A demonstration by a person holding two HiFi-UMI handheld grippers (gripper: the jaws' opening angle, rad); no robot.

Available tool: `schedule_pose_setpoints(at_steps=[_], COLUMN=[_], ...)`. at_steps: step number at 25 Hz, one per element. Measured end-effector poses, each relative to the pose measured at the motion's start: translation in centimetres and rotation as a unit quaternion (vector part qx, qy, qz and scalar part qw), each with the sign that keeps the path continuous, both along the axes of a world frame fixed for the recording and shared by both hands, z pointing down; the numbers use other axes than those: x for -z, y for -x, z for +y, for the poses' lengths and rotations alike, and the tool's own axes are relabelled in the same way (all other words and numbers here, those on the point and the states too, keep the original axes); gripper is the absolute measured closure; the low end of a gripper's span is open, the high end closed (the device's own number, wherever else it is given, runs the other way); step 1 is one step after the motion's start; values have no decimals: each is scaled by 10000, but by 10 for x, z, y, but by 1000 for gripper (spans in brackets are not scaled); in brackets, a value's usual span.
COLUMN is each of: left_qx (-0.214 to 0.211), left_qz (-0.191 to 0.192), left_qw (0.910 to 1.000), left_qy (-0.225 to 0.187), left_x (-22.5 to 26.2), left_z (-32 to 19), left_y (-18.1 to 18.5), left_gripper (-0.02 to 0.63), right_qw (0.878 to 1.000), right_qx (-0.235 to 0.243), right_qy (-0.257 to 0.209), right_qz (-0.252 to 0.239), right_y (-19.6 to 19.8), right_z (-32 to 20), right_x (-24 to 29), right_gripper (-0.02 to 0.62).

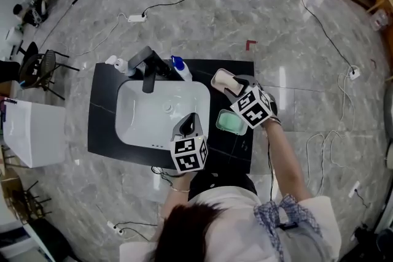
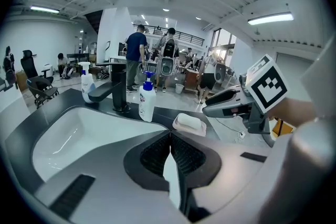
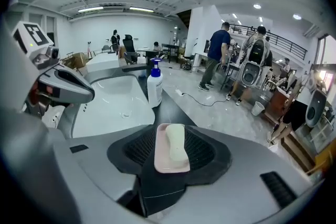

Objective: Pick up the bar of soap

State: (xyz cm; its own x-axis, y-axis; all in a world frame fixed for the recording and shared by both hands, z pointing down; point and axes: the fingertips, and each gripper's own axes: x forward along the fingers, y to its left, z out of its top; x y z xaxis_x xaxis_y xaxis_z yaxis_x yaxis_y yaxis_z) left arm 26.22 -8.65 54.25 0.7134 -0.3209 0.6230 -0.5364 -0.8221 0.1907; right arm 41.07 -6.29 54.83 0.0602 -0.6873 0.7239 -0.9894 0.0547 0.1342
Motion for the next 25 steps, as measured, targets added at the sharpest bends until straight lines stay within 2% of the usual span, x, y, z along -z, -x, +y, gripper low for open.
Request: schedule_pose_setpoints(at_steps=[4,7,9,19,25], left_qx=[153,244,258,414,427], left_qz=[15,1,-42,-278,-355], left_qw=[9999,9997,9996,9987,9984], left_qy=[37,74,102,86,133], left_x=[-3,-5,-8,-23,-29], left_z=[-8,-13,-14,-29,-30], left_y=[-4,-6,-8,-8,-8], left_gripper=[597,597,597,597,597], right_qw=[9990,9969,9949,9874,9848], right_qx=[288,571,721,970,999], right_qy=[328,534,696,1238,1407], right_qz=[95,21,60,-162,-175], right_y=[-9,-9,-10,-22,-27], right_z=[-5,-11,-16,-28,-30], right_x=[-18,-30,-40,-80,-94], right_gripper=[411,368,362,379,391])
